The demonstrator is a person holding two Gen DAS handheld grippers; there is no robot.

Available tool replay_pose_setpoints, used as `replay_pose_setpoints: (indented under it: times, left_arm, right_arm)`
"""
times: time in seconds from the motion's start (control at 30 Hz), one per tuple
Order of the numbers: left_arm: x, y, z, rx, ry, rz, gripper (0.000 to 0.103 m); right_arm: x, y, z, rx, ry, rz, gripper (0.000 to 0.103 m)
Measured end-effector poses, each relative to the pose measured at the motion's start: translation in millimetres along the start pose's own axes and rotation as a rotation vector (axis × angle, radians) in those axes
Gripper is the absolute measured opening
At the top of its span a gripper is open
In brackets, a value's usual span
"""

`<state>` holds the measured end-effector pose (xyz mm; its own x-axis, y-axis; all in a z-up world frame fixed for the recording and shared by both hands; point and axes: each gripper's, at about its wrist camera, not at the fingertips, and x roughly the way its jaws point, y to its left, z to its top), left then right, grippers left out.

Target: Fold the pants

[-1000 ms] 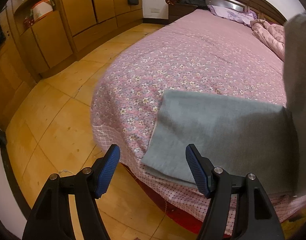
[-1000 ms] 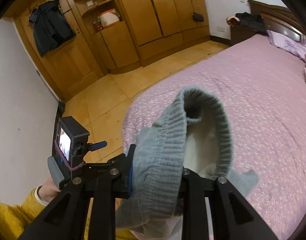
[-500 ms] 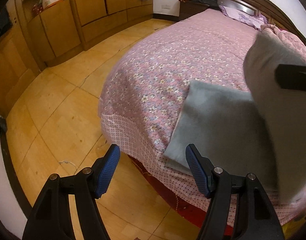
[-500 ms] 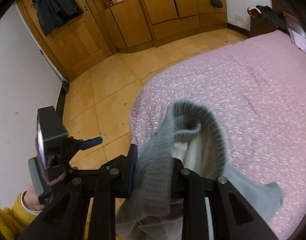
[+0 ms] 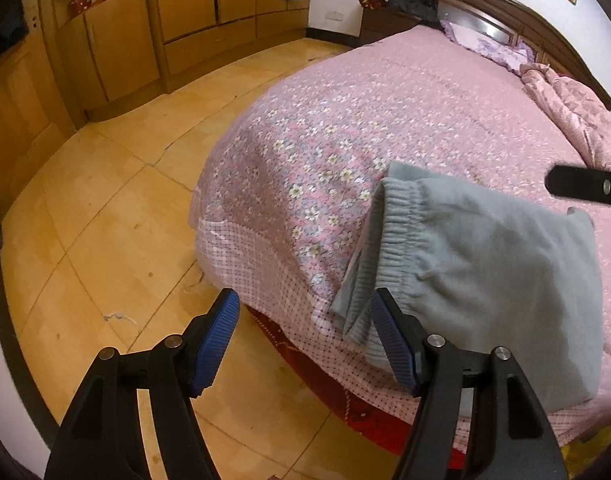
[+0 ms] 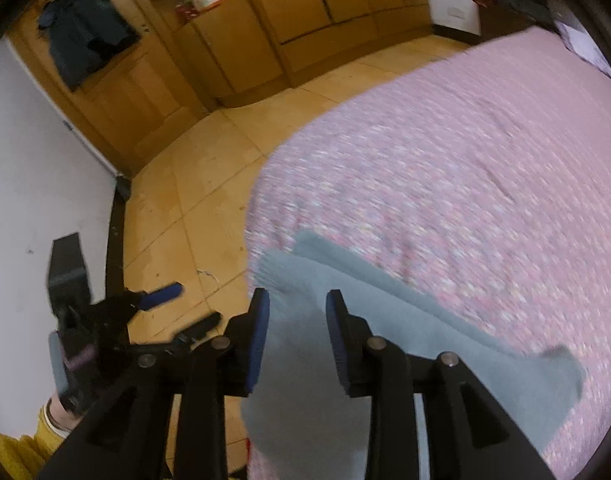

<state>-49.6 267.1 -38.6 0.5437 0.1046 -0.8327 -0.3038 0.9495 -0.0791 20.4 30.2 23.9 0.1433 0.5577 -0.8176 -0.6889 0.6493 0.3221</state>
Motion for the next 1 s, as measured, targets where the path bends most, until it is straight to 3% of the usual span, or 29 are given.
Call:
replay_pose_setpoints:
  times: [0.23,0.53,1.0]
  left_arm:
    - [-3,-16,4,0.041,-0.004,-0.016,0.063]
    - [0,-39,14,0.103,-0.010,-0.034,0.063]
    - [0,-72,18,0.173,-0.001,-0.046,0.063]
  right_arm:
    - [-29,-51,-28,0.107,-0.007,-0.094,0.047]
    - [-60,-94,-78,0.197,0.001,-0.211,0.048]
    - [-65,-129,-124,0.357,-0.005,-0.210,0.050]
